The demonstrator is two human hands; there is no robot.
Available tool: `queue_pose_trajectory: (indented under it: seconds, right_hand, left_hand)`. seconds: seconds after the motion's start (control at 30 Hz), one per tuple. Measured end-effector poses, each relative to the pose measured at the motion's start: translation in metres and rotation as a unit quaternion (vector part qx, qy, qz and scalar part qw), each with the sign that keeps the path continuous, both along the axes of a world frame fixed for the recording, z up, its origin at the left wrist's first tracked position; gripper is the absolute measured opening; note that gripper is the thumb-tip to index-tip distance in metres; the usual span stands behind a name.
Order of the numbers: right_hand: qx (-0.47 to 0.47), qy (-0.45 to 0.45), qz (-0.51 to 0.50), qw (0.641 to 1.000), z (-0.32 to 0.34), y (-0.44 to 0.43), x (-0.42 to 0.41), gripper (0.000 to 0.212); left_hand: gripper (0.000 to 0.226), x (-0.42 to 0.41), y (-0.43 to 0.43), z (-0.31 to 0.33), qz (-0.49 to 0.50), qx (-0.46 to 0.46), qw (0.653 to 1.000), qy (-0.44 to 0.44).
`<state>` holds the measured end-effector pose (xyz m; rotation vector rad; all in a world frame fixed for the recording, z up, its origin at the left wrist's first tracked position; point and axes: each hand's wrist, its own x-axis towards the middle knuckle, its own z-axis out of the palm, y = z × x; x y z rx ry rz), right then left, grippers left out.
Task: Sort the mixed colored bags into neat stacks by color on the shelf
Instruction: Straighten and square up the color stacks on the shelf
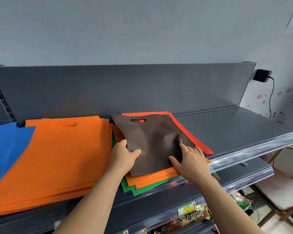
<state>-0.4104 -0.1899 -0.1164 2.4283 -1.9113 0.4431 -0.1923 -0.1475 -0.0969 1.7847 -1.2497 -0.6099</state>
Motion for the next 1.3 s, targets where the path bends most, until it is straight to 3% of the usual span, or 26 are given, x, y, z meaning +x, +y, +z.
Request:
queue_pose_trajectory:
  seconds: [0.23, 0.33, 0.43, 0.53, 0.67, 0.77, 0.87, 1.07, 1.17, 1.3]
  right_hand:
    - [0.001, -0.041, 0.025, 0.999, 0.004, 0.005, 0.002, 0.060]
    - [0.019, -0.066, 0.025, 0.997, 0.004, 0.007, 0.002, 0.061]
    - [0.036, -0.068, 0.023, 0.997, 0.005, 0.006, 0.001, 0.063]
    - [0.045, -0.075, 0.022, 0.996, 0.005, 0.004, 0.001, 0.064]
    - [0.050, -0.086, 0.020, 0.995, 0.005, 0.005, 0.000, 0.067]
    - [0.044, -0.090, 0.005, 0.995, 0.005, 0.004, -0.002, 0.070]
    - [0.021, -0.092, -0.018, 0.995, 0.007, 0.000, 0.002, 0.068]
    - [0.059, -0.192, -0.005, 0.980, 0.022, 0.003, 0.045, 0.052]
    - [0.085, -0.323, 0.033, 0.942, 0.029, 0.014, 0.075, 0.055]
    - [0.060, -0.339, 0.077, 0.936, 0.035, 0.036, 0.122, 0.054]
  left_hand:
    - [0.034, -0.002, -0.007, -0.001, 0.055, 0.047, 0.997, 0.005]
    - [0.022, 0.000, -0.010, -0.002, 0.047, 0.045, 0.998, -0.007]
    - [0.009, -0.002, -0.009, 0.001, 0.049, 0.024, 0.996, -0.077]
    - [0.012, -0.004, -0.010, 0.003, 0.046, 0.030, 0.988, -0.146]
    - [0.017, -0.003, -0.010, 0.003, 0.039, 0.034, 0.995, -0.082]
    - [0.009, -0.001, -0.001, 0.013, 0.030, -0.034, 0.998, -0.051]
    - [0.017, 0.012, 0.015, 0.032, 0.012, -0.087, 0.996, 0.019]
    - [0.024, 0.061, 0.055, 0.052, 0.034, -0.161, 0.972, 0.168]
    - [0.026, 0.092, 0.078, 0.051, 0.060, -0.154, 0.972, 0.167]
    - [0.034, 0.136, 0.110, 0.050, 0.092, -0.132, 0.981, 0.108]
